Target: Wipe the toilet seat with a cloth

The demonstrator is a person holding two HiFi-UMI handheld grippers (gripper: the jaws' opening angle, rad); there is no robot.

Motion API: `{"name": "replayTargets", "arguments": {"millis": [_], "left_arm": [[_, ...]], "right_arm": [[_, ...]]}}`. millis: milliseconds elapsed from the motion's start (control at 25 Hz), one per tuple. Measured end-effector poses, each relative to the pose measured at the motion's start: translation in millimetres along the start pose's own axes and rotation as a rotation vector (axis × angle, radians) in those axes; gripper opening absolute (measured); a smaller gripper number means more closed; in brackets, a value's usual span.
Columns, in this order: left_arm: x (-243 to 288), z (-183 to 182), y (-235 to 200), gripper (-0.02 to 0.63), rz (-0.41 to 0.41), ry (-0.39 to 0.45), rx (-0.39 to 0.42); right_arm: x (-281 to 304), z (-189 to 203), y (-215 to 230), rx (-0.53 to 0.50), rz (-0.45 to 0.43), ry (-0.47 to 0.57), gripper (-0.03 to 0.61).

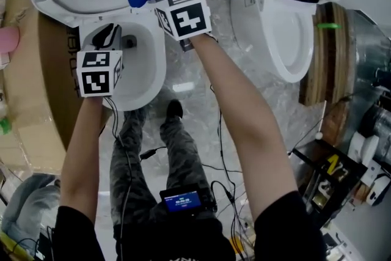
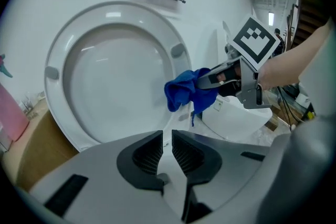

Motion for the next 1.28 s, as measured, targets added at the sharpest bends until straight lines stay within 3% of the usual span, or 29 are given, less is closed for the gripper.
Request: {"name": "replayTargets", "arguments": {"millis": [560, 1280], "left_arm": [[-54, -67, 9, 0.055, -0.046, 0.102, 0.059], [-96, -88, -46, 0.049, -0.129, 0.13, 0.044]], "right_arm": [[-52, -87, -6, -0.109, 0.009, 0.112, 0.054], [-38, -166, -60, -0.18, -0.066, 0.201, 0.054]]}}
Point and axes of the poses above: the fingertips, and each gripper's own axes: x forward along the fingers, y to its right, z out of its underside, the point moved 8 cm from there along -x, backward along the fingers, and after that the axes turned 8 degrees about -x, right-handed, at the moved point
